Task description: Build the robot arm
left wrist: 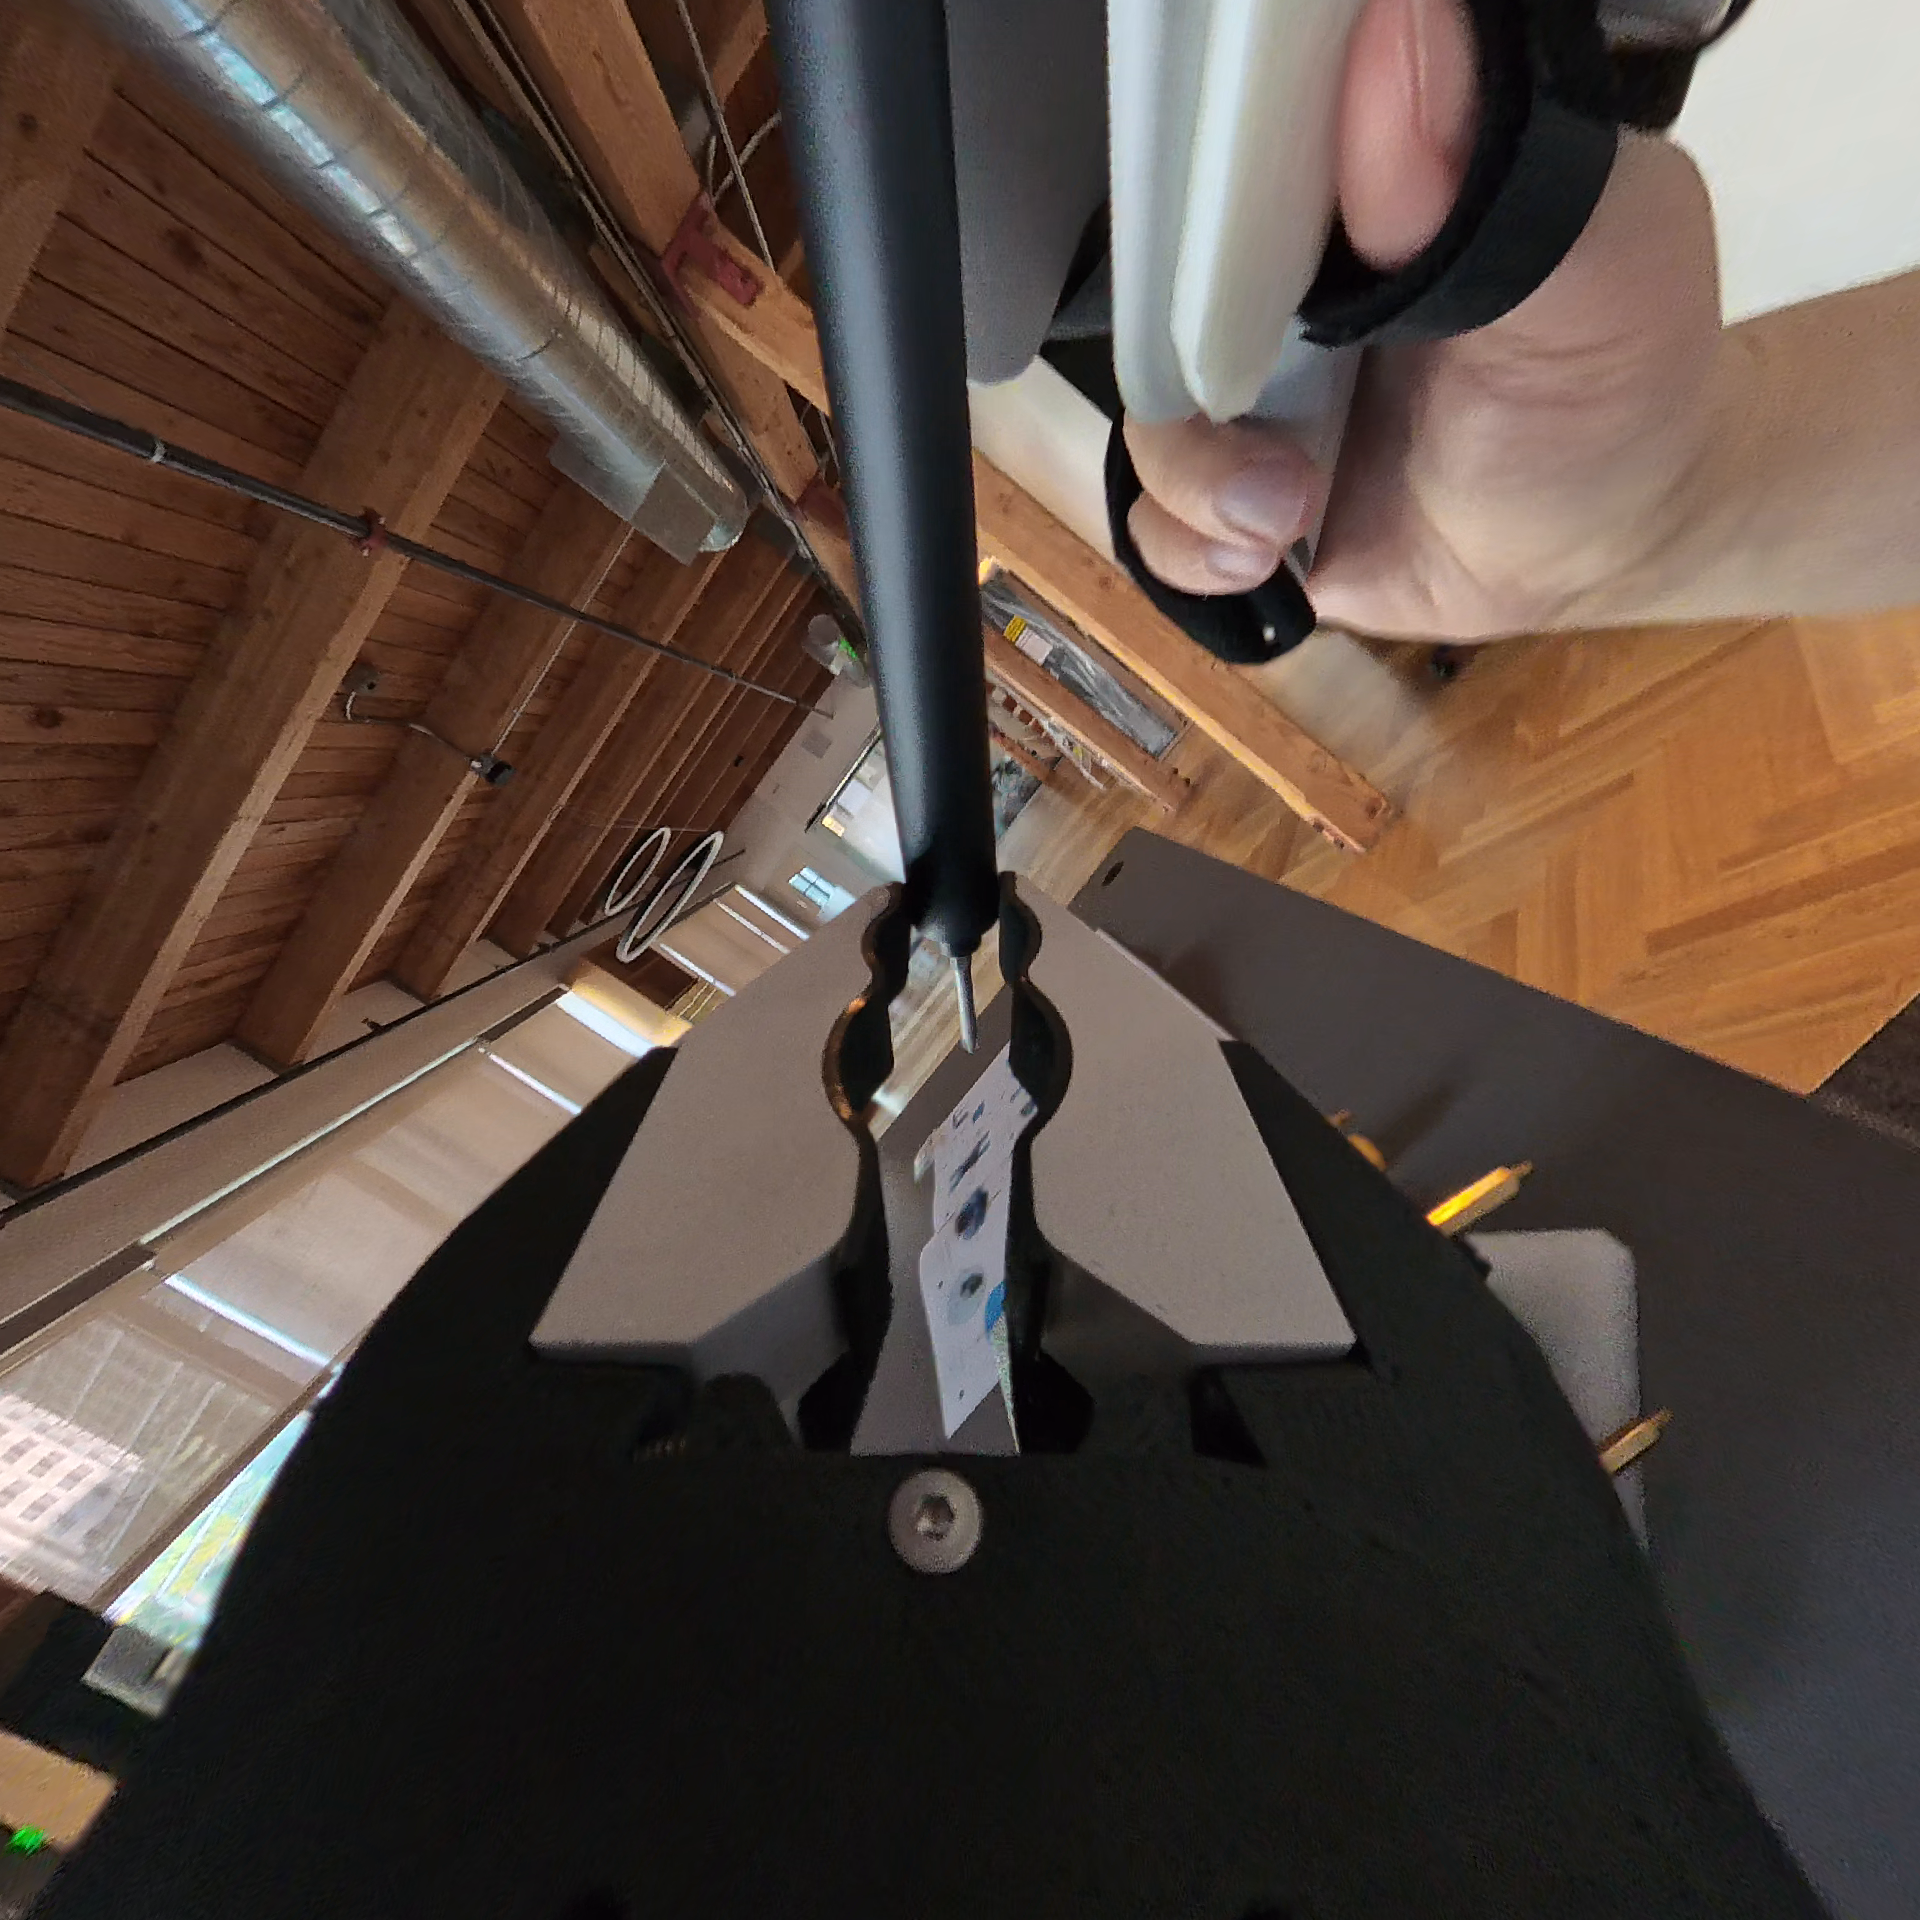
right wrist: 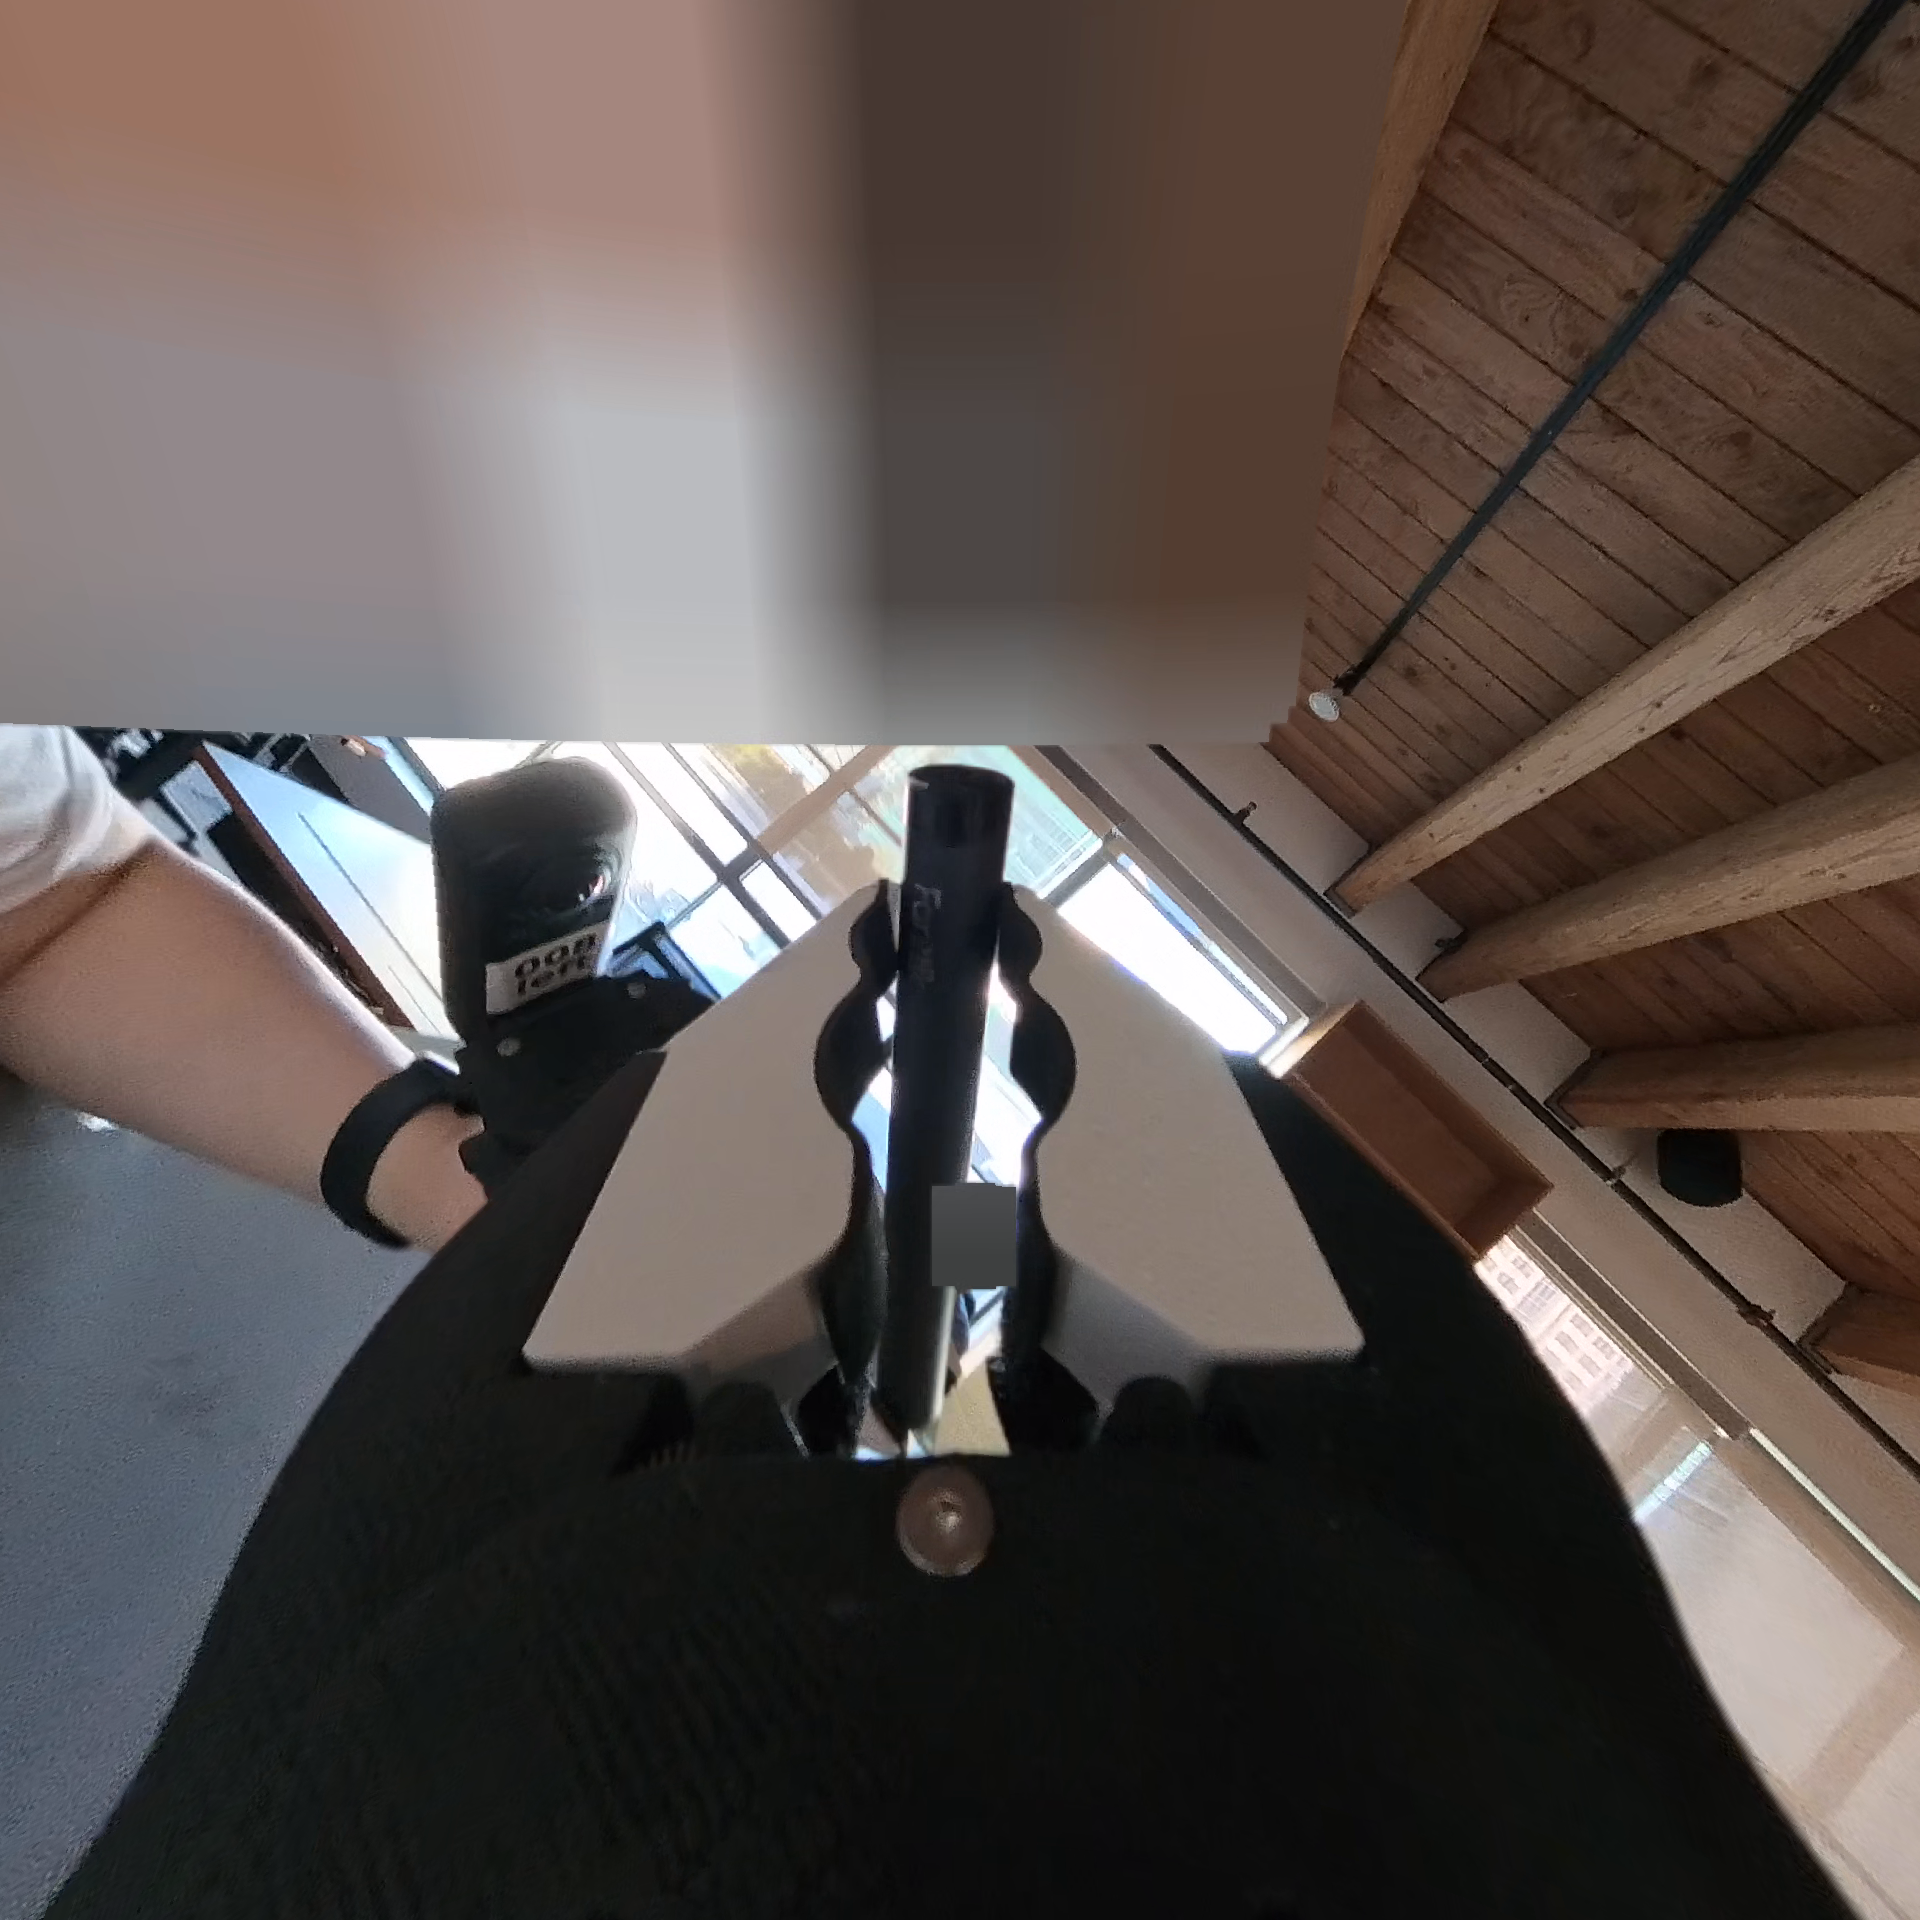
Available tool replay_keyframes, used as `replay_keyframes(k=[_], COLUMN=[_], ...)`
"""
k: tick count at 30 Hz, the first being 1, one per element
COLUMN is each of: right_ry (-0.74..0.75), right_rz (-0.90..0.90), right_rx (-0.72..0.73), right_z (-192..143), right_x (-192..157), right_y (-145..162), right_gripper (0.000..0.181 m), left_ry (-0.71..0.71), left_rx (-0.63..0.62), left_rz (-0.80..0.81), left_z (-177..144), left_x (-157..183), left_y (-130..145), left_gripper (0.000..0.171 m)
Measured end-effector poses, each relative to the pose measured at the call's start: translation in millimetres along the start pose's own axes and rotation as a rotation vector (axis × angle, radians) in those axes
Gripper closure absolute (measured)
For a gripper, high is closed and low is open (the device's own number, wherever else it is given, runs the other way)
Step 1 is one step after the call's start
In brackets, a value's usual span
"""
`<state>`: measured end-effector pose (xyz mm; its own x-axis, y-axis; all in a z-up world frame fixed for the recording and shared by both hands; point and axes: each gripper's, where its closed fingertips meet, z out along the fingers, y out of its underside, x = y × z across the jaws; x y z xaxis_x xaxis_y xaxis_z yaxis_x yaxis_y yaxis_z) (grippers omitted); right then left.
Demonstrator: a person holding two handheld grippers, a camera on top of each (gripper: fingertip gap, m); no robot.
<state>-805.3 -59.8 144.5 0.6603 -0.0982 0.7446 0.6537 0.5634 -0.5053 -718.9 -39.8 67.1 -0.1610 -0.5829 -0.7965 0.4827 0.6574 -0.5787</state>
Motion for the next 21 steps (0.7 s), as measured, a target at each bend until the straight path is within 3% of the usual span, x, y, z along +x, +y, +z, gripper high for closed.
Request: replay_keyframes(k=[6,12,16,21], right_ry=[-0.156,-0.462,-0.523,-0.546], right_rz=[0.026,-0.031,-0.180,-0.221], right_rx=[-0.238,-0.474,-0.597,-0.752], right_z=[-1.5,-14.3,-19.1,-26.1], right_x=[-0.3,-24.2,-26.0,-19.7], right_y=[36.1,76.3,95.5,109.8], right_gripper=[0.156,0.156,0.158,0.160], left_ry=[0.053,0.133,0.140,0.146], left_rx=[-0.048,-0.030,-0.041,-0.067], left_rz=[0.002,-0.013,-0.022,-0.034], left_z=[-4.9,-4.7,-3.3,-4.9], left_x=[-3.4,12.9,13.1,11.2], left_y=[15.6,20.5,28.6,38.1], left_gripper=[0.157,0.157,0.157,0.157])
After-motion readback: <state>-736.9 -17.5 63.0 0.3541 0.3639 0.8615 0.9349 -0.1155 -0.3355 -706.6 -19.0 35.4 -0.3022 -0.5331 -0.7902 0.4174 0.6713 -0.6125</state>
